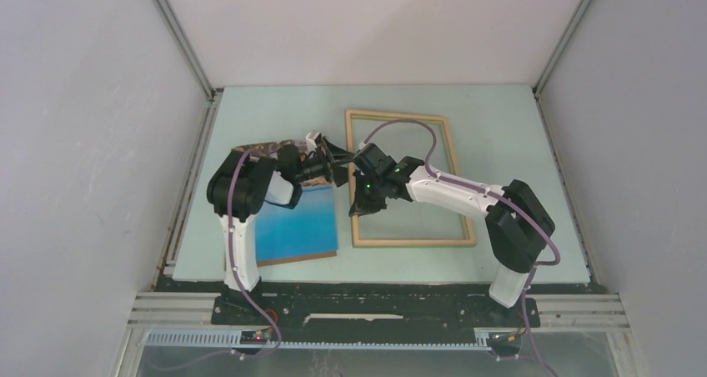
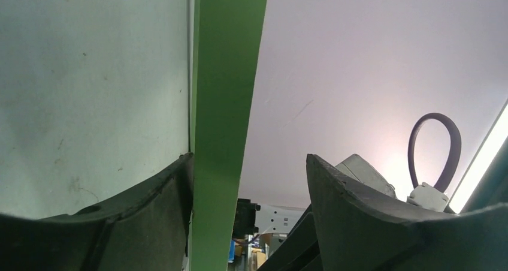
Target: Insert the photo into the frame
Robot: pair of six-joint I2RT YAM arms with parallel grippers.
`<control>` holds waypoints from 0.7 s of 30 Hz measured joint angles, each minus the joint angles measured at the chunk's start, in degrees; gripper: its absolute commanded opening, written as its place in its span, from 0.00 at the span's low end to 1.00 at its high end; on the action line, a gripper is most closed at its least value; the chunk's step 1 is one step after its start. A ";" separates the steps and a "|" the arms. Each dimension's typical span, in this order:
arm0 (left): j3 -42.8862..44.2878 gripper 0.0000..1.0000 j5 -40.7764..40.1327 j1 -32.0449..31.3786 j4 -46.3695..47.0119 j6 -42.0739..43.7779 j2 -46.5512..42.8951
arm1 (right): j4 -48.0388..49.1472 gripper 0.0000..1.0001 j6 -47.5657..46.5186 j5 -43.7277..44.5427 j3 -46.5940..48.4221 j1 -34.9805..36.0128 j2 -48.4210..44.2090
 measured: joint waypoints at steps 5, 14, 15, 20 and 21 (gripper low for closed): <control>0.00 0.60 -0.04 0.00 1.33 -0.26 0.00 | 0.39 0.00 0.02 -0.31 0.00 -0.17 -0.50; -0.02 0.56 0.02 -0.09 -1.62 1.88 -0.02 | 0.42 0.55 -0.76 -1.22 0.00 -0.37 -0.50; -0.02 0.55 0.04 -0.17 -2.03 2.29 -0.07 | 0.37 0.61 -1.64 -1.09 0.00 -0.37 -0.55; -0.02 0.54 0.48 -0.28 -3.02 2.86 -0.11 | -2.95 0.76 -4.92 2.29 0.00 -0.52 -3.37; -0.02 0.54 0.57 -0.26 -3.13 2.93 -0.11 | -4.07 0.77 -5.68 3.43 0.00 -0.81 -4.57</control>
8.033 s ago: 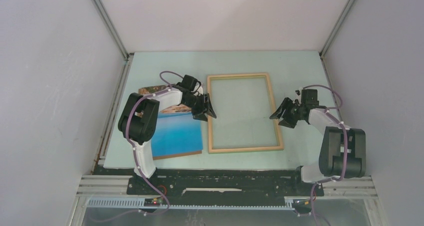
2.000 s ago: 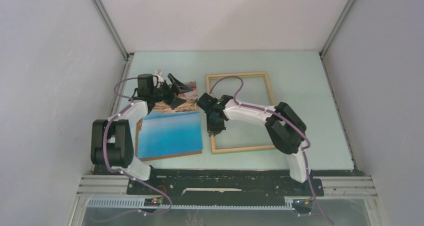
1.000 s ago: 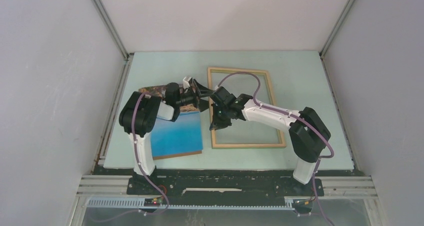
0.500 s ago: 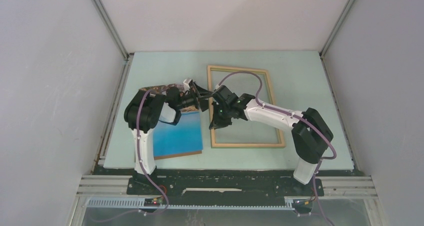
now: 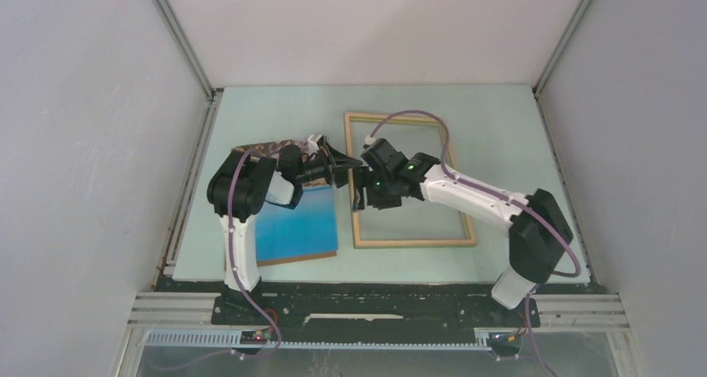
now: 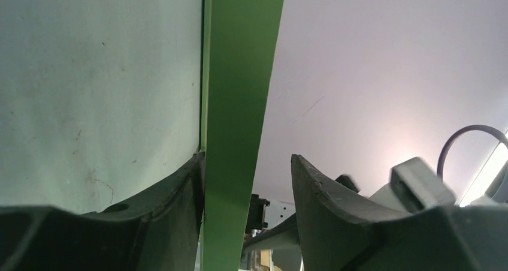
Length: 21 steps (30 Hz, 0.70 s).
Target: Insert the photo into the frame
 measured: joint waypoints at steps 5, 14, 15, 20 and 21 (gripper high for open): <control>0.00 0.54 0.15 0.15 -0.37 0.24 0.00 | -3.80 0.77 -3.76 4.33 -0.68 -6.43 -8.35; 0.00 0.54 0.55 0.31 -0.35 0.24 -0.20 | -2.25 0.74 -9.05 0.92 -9.64 -35.93 -12.83; 0.00 0.54 0.52 0.35 -0.33 0.24 -0.22 | -1.88 0.72 -9.42 -0.22 -10.47 -38.49 -12.11; 0.00 0.54 0.55 0.57 -0.33 0.22 -0.28 | -0.33 0.69 -11.34 -5.38 -11.58 -46.16 -6.69; 0.00 0.53 0.52 0.59 -0.33 0.22 -0.28 | 0.37 0.69 -11.76 -6.56 -11.67 -47.58 -5.38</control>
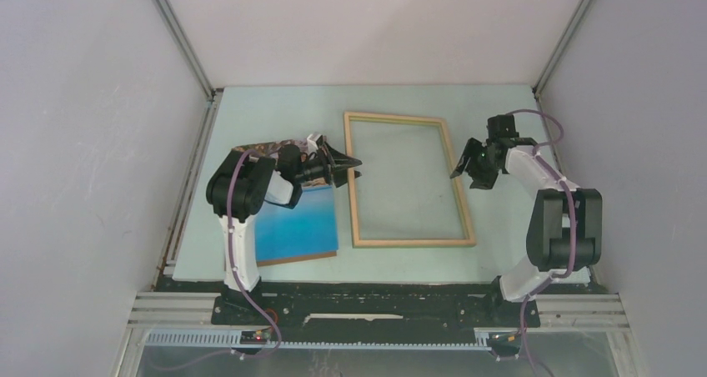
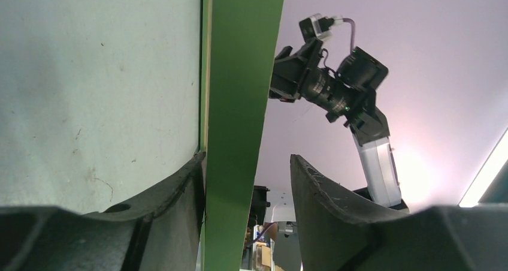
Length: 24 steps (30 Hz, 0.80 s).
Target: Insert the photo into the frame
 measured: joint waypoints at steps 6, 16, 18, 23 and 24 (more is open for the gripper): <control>0.00 0.53 0.02 0.31 0.00 -0.09 -0.07 | 2.73 0.66 -1.68 -4.61 -0.46 -4.63 4.52; 0.00 0.52 0.04 0.37 0.07 -0.42 -0.17 | 6.95 0.54 -3.26 -11.17 -1.44 -5.77 10.95; 0.00 0.52 0.07 0.37 0.09 -0.42 -0.17 | 7.69 0.52 -3.34 -12.39 -1.77 -5.77 10.95; 0.00 0.49 0.11 0.63 0.46 -0.42 -0.57 | 8.55 0.47 -3.34 -13.66 -2.40 -5.84 10.88; 0.00 0.49 0.11 0.68 0.79 -0.44 -0.59 | 8.57 0.47 -3.37 -13.86 -2.49 -5.84 10.82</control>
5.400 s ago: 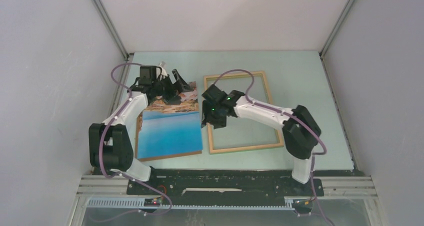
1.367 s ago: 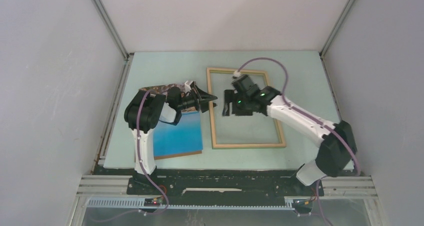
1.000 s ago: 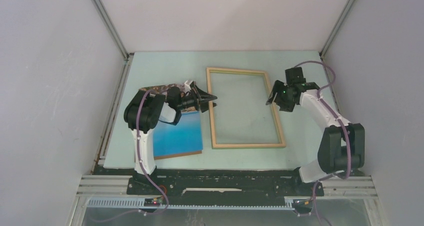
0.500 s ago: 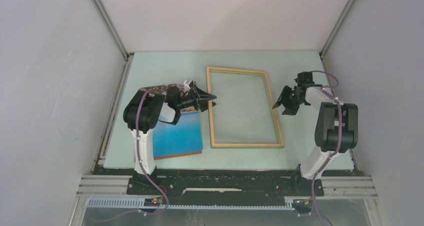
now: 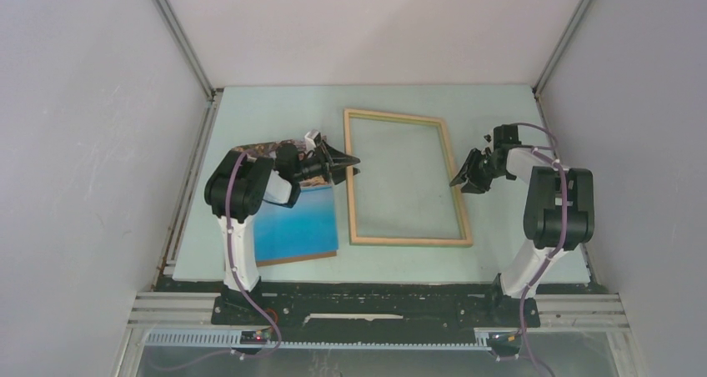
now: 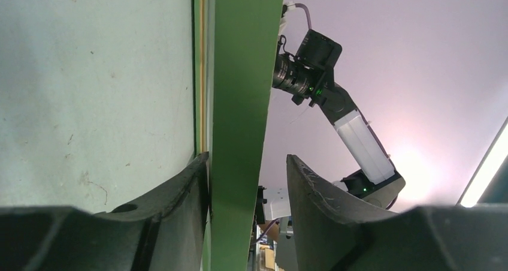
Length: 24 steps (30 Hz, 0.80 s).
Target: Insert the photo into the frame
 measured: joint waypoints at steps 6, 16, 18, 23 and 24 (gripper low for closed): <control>0.00 0.44 0.04 0.22 3.17 -1.44 0.00 | 0.15 0.44 -0.26 -0.17 -0.83 0.66 -1.14; 0.00 0.32 -0.02 0.59 6.91 -3.45 0.00 | 0.59 0.44 -0.50 0.09 -2.69 3.37 -2.73; 0.00 0.31 -0.02 0.59 7.19 -3.50 0.00 | 0.61 0.44 -0.50 0.11 -2.69 3.48 -2.75; 0.00 0.31 -0.07 0.59 7.37 -3.54 0.00 | 0.59 0.49 -0.50 0.72 -2.86 3.76 -3.48; 0.00 0.32 -0.07 0.59 7.37 -3.54 0.00 | 0.59 0.52 -0.50 0.76 -2.91 3.78 -3.80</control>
